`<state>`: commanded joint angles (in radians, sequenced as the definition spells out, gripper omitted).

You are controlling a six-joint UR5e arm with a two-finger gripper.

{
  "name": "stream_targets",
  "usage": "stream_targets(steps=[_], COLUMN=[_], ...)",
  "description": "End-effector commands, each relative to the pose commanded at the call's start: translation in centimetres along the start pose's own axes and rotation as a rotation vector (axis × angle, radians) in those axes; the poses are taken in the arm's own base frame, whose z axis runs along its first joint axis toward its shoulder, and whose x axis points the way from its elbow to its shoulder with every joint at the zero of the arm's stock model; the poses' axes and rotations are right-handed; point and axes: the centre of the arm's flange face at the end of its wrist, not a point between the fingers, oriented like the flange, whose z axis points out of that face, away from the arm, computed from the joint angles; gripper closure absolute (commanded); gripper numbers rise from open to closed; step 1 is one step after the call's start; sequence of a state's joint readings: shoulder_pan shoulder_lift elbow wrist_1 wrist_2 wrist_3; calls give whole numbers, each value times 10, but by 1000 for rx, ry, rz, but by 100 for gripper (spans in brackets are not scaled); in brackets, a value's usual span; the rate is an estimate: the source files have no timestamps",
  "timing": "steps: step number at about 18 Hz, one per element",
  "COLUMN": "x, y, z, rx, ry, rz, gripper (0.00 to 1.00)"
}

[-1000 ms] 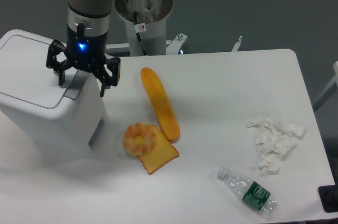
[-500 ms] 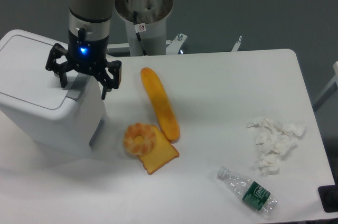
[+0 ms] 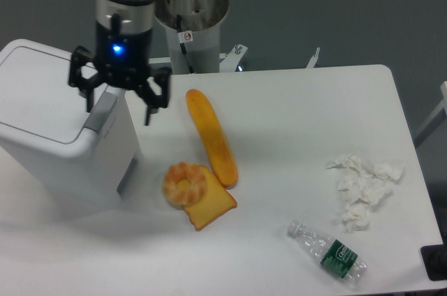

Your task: Close the trash can

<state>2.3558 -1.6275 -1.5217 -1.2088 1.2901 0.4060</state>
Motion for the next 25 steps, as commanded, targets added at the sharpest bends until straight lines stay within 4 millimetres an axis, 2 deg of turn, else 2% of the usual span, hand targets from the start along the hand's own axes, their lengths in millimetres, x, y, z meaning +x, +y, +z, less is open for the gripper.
stream_targets(steps=[5,8,9,12,16,17,20,23,25], x=[-92,-158,-175,-220,-284,-298,-332,-349,-359], y=[25,53,63,89,118,122,117,123,127], z=[0,18,27,36,61,69,83,106,110], rx=[-56,-115,-141,-246,-312,-322,-323,-345,-380], ry=[-100,-102,-95,-140,-105,-98,-98,-55,-46], rz=[54,143,177,245,297,301,330,436,543], gripper=[0,0,0,0,0,0,0,0,0])
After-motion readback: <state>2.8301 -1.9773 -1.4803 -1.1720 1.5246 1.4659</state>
